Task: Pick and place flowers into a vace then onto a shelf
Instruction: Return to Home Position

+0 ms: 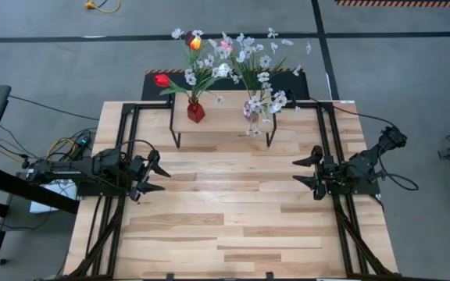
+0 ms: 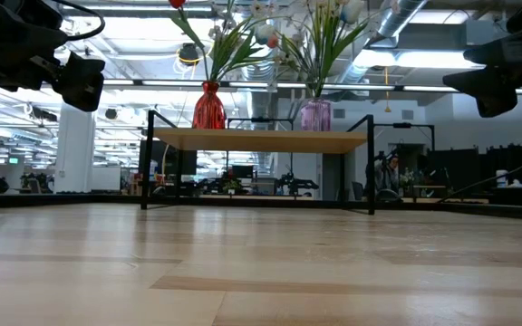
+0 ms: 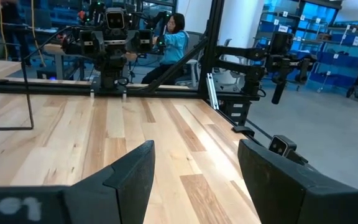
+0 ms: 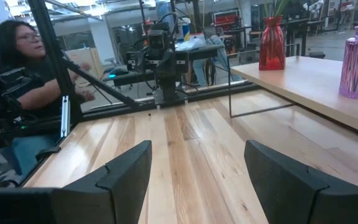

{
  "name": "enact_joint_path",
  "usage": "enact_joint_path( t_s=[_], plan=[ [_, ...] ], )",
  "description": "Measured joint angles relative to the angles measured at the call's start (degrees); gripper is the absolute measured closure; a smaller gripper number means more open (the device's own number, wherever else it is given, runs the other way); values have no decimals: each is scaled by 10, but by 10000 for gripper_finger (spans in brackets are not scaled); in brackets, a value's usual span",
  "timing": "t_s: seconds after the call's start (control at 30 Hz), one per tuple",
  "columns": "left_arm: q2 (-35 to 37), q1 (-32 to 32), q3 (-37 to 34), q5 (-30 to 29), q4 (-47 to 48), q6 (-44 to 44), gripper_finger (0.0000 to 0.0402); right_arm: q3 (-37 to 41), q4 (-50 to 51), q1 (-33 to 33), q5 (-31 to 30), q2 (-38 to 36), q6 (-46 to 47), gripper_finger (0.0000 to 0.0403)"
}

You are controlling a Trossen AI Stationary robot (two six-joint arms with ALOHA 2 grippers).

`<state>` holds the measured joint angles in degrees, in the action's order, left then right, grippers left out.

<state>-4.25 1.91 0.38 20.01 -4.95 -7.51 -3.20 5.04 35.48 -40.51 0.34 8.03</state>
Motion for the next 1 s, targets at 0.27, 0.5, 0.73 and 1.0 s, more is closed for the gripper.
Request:
enact_joint_path(
  t_s=[0.27, 0.5, 0.73, 1.0],
  plan=[
    [0, 0, 0, -2, 0, -3, 181, 0, 0, 0, 0, 0, 0, 153],
    [0, 0, 0, -1, 0, -4, 181, 0, 0, 0, 0, 0, 0, 153],
    [0, 0, 0, -1, 0, -6, 181, 0, 0, 0, 0, 0, 0, 153],
    [0, 0, 0, -1, 0, -5, 181, 0, 0, 0, 0, 0, 0, 153]
  ],
)
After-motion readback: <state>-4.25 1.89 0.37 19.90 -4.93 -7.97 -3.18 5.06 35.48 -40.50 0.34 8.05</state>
